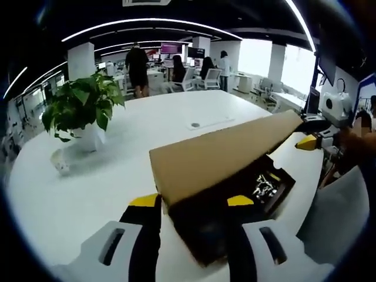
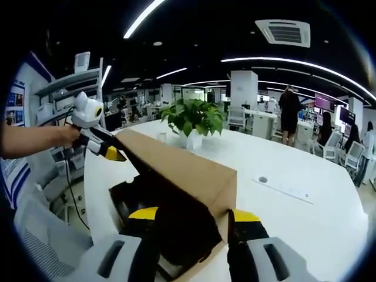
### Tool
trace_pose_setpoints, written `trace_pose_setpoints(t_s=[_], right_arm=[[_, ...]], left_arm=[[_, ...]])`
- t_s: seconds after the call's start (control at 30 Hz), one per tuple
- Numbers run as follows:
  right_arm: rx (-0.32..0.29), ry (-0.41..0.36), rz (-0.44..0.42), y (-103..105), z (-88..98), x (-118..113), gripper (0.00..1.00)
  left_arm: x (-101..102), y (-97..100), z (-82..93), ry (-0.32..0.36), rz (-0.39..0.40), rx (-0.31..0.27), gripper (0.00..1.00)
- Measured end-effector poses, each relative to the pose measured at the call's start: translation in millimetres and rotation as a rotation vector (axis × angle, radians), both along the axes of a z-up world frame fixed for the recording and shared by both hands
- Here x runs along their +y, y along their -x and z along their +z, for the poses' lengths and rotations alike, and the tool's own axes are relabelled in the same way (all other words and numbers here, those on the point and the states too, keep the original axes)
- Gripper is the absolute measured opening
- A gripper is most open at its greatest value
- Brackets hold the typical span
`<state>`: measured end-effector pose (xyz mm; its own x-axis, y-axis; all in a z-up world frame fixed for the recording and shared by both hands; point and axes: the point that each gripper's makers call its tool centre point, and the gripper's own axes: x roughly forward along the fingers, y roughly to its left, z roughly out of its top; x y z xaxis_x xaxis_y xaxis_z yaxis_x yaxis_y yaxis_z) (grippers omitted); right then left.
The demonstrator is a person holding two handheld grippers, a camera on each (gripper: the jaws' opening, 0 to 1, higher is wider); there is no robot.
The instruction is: Operate the shoe box by opening the lid, removing the specified soft item, and placing it in the target area until the item is outside and the box remains undamaged.
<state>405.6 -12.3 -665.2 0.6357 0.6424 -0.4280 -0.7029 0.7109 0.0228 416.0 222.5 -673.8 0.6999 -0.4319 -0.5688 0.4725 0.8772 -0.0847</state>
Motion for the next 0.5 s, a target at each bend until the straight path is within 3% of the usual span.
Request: trace_pose_setpoints(t_s=[0.5], right_arm=[[-0.013,0.001,-0.022,-14.0,4.2,1.7,0.43]], left_arm=[[15.4,-22.7,2.9,-0.024,0.040,-0.033,0.18]])
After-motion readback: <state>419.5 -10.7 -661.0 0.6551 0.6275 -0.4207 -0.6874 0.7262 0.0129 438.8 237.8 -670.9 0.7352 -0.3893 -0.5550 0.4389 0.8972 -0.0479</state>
